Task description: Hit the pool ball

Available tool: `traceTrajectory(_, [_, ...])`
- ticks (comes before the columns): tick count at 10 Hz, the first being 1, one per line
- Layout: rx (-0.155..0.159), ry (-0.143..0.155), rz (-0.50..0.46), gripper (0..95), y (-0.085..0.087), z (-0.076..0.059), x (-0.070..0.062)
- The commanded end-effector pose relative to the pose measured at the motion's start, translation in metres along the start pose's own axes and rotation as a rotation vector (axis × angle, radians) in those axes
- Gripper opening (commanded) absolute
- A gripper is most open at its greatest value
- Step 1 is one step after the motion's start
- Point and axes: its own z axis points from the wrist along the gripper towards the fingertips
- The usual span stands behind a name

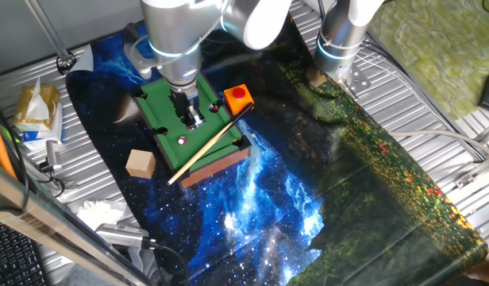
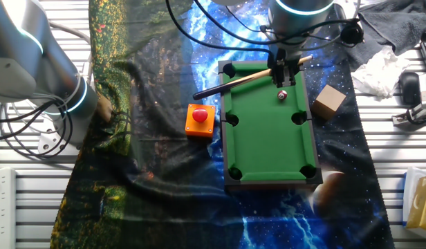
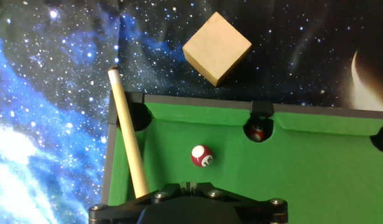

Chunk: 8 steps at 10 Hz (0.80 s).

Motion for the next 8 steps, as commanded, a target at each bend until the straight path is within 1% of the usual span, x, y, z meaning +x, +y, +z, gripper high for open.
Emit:
traceTrajectory(1, [0.001, -0.002, 0.010, 0.0, -0.0003, -0.0001, 0.0004])
traceTrajectory(3, [0.001, -0.007, 0.003, 0.0, -0.0004, -0.0003, 0.0004])
traceTrajectory(4, [0.003, -0.019, -0.036, 0.0, -0.0004, -0.0003, 0.0004])
traceTrajectory(5, [-0.001, -0.029, -0.046, 0.0, -0.0004, -0.0003, 0.0004])
traceTrajectory(6, [-0.008, -0.035, -0.073, 0.0, -0.0004, -0.0003, 0.0004])
traceTrajectory(8, [-0.013, -0.030, -0.173, 0.0, -0.0004, -0.0003, 0.0004])
